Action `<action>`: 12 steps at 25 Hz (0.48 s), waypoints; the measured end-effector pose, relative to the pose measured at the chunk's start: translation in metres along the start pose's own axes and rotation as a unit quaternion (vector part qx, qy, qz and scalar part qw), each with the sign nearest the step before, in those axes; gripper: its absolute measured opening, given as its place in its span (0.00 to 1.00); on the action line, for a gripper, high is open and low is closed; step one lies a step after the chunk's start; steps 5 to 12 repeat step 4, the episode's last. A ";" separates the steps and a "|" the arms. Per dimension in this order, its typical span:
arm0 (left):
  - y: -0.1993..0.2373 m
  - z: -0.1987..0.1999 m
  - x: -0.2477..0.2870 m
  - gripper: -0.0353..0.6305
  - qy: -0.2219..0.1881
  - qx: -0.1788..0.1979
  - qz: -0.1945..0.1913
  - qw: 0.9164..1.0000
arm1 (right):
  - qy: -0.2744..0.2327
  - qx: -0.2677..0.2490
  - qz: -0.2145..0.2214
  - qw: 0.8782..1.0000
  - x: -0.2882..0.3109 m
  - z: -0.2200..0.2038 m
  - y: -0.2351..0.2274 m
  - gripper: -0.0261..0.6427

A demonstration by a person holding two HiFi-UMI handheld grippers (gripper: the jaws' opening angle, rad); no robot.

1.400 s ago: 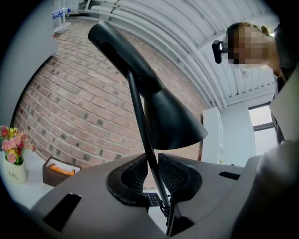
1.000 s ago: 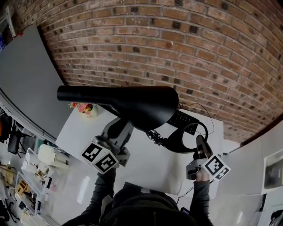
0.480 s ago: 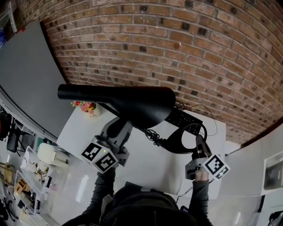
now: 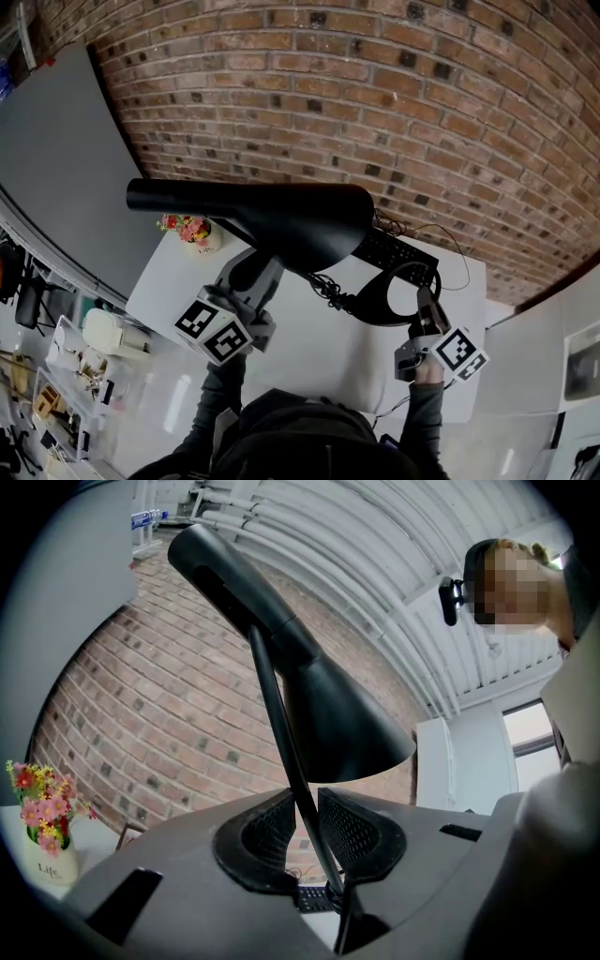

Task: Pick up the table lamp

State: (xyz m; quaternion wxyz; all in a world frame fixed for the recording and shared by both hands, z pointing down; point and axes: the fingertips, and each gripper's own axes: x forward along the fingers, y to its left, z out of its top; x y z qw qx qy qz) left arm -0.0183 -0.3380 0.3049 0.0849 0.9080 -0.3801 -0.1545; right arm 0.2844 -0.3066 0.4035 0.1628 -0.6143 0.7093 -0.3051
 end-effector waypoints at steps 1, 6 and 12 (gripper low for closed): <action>0.003 0.001 -0.001 0.17 0.001 -0.001 -0.001 1.000 | 0.000 -0.003 -0.002 1.000 0.001 -0.001 0.001 0.07; 0.010 0.002 -0.003 0.17 0.002 -0.002 -0.002 1.000 | 0.001 -0.006 -0.006 1.000 0.005 -0.005 0.005 0.07; 0.010 0.002 -0.003 0.17 0.002 -0.002 -0.002 1.000 | 0.001 -0.006 -0.006 1.000 0.005 -0.005 0.005 0.07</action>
